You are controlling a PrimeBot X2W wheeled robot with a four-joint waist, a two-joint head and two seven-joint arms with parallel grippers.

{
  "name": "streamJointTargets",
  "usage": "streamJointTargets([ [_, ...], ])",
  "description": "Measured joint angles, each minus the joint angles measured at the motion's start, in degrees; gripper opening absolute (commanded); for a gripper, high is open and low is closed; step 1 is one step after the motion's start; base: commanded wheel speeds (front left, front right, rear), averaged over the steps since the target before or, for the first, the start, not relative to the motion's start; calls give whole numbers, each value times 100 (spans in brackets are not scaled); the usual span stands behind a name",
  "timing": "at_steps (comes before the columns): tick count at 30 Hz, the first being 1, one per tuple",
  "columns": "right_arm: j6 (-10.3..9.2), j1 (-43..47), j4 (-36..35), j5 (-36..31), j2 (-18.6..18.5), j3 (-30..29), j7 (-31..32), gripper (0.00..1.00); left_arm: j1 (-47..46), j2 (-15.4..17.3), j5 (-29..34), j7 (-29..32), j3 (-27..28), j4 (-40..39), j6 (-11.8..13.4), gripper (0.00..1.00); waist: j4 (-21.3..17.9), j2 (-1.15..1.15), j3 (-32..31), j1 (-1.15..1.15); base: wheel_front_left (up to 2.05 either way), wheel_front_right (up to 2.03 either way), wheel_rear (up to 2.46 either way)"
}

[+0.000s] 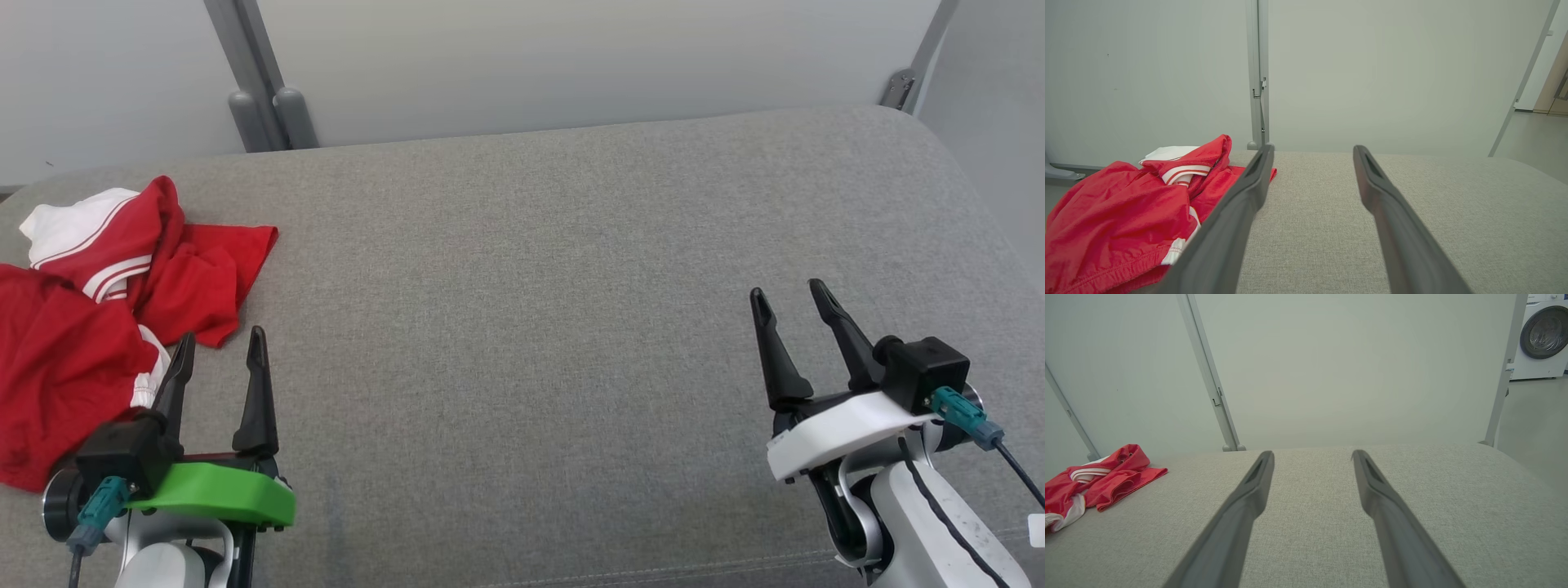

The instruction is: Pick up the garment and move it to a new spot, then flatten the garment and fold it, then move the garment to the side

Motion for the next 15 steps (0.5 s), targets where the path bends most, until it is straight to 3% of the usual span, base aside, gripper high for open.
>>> streamJointTargets([
  [15,27,-1,-19,-43,54,-42,0,100,-1,-80,115,0,113,73,-98,100,38,0,3,0,0,0,0],
])
